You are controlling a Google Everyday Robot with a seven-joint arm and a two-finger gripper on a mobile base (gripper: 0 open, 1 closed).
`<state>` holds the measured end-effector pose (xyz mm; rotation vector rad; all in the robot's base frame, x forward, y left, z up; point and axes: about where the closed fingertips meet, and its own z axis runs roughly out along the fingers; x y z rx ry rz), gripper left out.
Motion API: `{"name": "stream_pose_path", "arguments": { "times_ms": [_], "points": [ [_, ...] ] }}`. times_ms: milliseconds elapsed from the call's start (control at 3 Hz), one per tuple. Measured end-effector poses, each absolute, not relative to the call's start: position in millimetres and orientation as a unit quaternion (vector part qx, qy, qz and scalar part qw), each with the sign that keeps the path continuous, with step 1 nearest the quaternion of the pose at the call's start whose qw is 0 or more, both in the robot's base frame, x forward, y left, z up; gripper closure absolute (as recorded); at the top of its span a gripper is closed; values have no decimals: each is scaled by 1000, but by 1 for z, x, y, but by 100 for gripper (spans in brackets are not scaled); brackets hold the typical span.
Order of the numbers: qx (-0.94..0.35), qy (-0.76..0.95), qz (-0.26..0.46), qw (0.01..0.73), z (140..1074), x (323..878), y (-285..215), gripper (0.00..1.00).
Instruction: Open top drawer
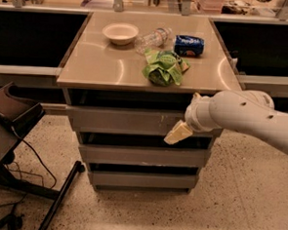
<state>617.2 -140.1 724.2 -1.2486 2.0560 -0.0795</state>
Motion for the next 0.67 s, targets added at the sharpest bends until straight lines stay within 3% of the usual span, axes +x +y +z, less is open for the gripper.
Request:
{"name": "stream_pose_path", "arguments": {
  "times_ms": [667],
  "points": [
    [-495, 806, -29, 322, 696, 638, -137, 0]
  ]
}}
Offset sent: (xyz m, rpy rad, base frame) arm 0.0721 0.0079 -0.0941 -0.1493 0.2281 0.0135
